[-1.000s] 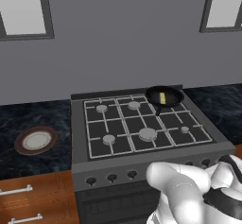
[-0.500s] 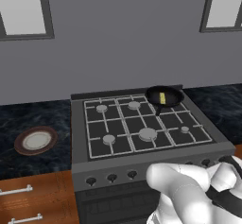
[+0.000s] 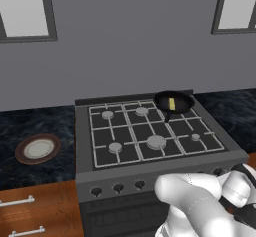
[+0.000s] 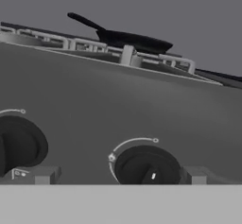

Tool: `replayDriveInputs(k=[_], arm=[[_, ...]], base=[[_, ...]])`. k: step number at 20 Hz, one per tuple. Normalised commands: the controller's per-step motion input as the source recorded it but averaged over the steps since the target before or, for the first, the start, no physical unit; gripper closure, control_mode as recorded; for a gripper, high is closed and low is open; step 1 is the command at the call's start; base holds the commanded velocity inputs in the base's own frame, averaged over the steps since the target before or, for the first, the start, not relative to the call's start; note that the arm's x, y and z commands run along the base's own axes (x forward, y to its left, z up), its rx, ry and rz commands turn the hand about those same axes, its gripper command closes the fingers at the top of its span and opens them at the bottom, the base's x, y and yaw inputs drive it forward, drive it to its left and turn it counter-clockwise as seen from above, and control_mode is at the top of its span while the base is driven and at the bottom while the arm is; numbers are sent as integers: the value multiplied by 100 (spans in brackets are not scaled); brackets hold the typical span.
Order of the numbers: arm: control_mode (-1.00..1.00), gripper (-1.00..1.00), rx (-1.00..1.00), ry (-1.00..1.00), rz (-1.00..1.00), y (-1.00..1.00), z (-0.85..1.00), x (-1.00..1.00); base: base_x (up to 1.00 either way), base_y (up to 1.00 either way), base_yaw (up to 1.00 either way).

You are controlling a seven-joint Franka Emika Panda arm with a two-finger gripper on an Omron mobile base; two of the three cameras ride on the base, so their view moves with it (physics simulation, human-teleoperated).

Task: Pick up the butter stick and place it in the pan. Then turn on the burner for the pan.

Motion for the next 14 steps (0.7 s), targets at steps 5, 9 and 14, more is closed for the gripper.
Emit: replayDriveInputs(k=[5,9,14], arm=[[-100,-100,2,0,0,0,-5,4],[-100,-100,2,0,0,-4,-1,0],[-100,-100,2,0,0,-8,0,1]], base=[[0,0,0],[0,0,0],[0,0,0]])
